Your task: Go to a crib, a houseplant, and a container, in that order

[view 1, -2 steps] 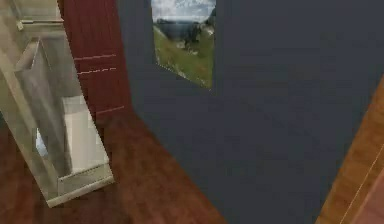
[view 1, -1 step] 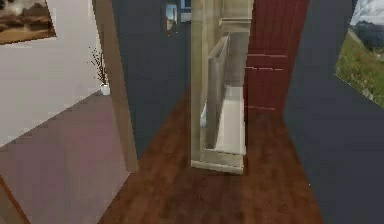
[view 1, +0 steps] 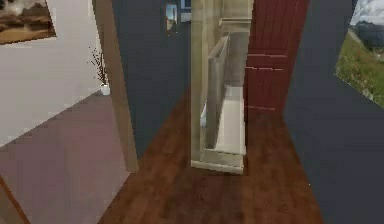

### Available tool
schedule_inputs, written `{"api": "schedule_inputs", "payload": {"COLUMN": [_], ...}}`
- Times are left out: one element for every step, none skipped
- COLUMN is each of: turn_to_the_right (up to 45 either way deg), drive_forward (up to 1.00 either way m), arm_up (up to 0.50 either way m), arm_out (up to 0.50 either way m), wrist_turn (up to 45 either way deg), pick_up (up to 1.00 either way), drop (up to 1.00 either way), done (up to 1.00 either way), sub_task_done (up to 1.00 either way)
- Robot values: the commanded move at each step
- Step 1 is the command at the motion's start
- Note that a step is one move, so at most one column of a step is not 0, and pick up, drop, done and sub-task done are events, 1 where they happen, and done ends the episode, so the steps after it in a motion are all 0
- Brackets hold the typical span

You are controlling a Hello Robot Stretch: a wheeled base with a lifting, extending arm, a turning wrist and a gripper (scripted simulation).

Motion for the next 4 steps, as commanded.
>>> {"api": "schedule_inputs", "payload": {"turn_to_the_right": [-45.0,45.0,45.0,45.0], "drive_forward": [0.00,0.00,0.00,0.00], "arm_up": [0.00,0.00,0.00,0.00], "arm_out": [0.00,0.00,0.00,0.00], "wrist_turn": [0.0,0.0,0.0,0.0], "pick_up": [0.00,0.00,0.00,0.00], "drop": [0.00,0.00,0.00,0.00], "done": [0.00,0.00,0.00,0.00], "sub_task_done": [0.00,0.00,0.00,0.00]}}
